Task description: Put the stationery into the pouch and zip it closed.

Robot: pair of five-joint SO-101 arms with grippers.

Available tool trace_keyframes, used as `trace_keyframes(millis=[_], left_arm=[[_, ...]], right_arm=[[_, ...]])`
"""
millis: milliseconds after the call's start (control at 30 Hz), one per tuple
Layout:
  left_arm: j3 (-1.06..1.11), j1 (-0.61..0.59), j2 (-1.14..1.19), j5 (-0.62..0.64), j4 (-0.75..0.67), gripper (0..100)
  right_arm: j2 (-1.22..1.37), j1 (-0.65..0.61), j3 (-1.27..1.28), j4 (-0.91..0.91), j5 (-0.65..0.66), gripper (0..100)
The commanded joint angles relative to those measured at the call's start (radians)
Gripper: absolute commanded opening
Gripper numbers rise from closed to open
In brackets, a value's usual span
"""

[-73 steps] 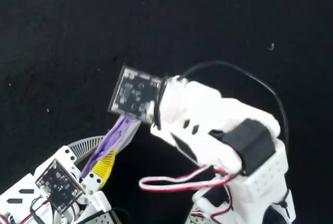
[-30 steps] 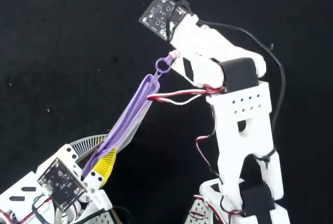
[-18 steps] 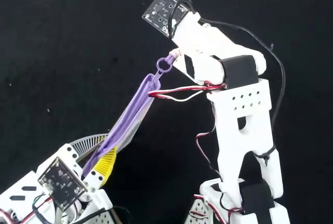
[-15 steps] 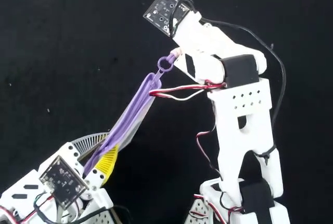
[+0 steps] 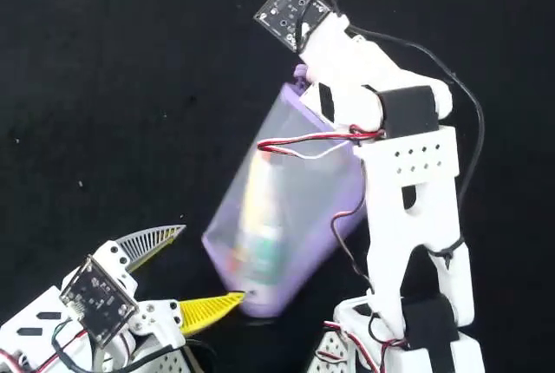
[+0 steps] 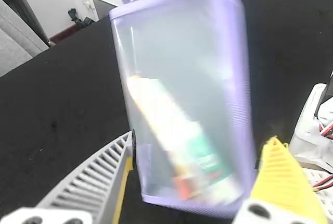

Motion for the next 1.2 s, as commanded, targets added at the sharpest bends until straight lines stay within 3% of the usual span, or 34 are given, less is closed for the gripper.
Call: trace_keyframes(millis=[0, 267, 500, 800, 1033, 1167], left_arm=[[-0.01, 0.004, 0.002, 0.015, -0.008, 39], [-0.01, 0.004, 0.002, 0.015, -0.006, 39], [-0.01, 0.004, 0.002, 0.015, -0.006, 39], [-0.004, 0.002, 0.002, 0.015, -0.005, 39], [-0.008, 0.002, 0.002, 0.015, 0.018, 39], [-0.008, -0.09, 0.002, 0.015, 0.014, 39]], right_arm=[[-0.002, -0.048, -0.007, -0.028, -0.015, 1.1], [-0.002, -0.173, 0.071, -0.163, -0.157, 1.1], [0.001, -0.19, 0.321, -0.554, -0.272, 1.5], [0.042, -0.261, 0.631, -0.98, -0.284, 1.8], [0.334, -0.29, 0.406, -0.845, -0.284, 24.3], [0.498, -0.27, 0.249, -0.764, -0.284, 28.9]])
